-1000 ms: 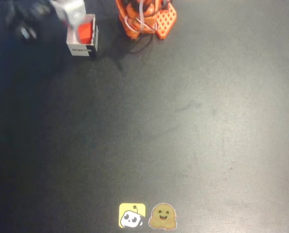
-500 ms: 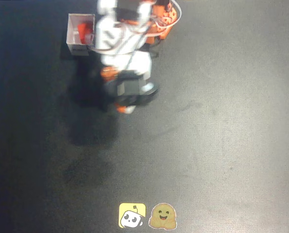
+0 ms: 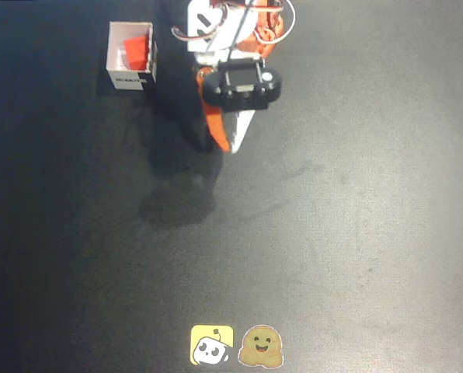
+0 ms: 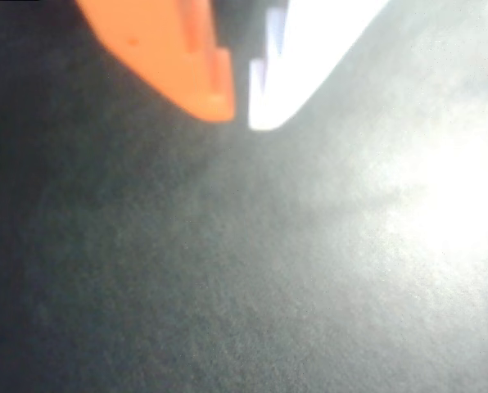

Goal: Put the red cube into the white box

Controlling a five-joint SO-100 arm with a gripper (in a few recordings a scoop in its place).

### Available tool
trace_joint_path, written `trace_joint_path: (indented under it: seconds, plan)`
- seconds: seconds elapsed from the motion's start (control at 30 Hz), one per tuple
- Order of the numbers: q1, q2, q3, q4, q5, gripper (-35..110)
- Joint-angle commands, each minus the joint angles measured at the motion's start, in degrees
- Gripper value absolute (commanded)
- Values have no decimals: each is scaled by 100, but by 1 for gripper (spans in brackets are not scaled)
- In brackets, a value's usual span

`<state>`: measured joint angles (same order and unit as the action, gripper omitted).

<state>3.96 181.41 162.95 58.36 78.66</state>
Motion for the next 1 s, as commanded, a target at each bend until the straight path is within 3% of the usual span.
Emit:
trace_joint_path:
  seconds: [0.0, 0.33, 0.97]
  plan:
    - [-53, 176, 237, 185, 35, 0]
    - [-105, 176, 633, 1819, 729, 0]
    - [-79, 176, 633, 1819, 721, 0]
